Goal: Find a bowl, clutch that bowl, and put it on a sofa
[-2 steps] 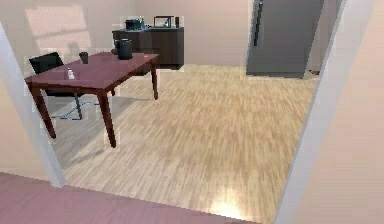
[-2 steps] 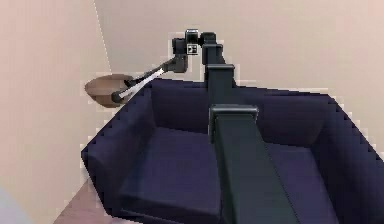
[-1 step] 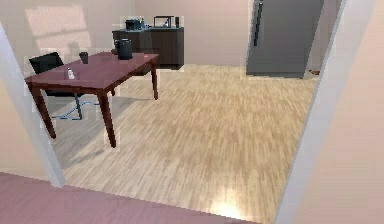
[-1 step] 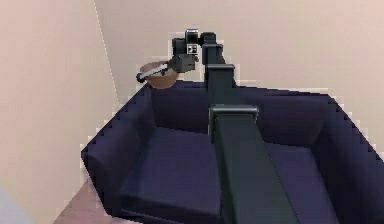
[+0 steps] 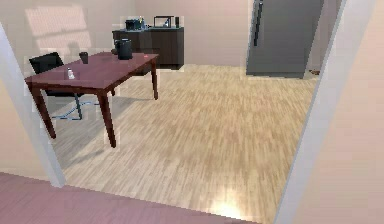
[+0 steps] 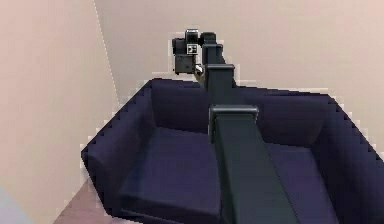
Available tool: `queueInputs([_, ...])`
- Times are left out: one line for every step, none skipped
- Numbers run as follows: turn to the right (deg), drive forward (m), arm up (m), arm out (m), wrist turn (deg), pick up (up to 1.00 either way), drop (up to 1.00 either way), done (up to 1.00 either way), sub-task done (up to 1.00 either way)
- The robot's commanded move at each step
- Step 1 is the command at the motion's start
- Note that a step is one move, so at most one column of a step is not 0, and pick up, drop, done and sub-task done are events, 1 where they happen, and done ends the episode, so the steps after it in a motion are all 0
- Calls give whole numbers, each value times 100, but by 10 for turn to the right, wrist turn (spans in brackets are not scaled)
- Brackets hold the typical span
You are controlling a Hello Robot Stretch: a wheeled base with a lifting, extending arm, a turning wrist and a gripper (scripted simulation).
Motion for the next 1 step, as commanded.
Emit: queueInputs([0,0,0,0,450,0,0,0,0])
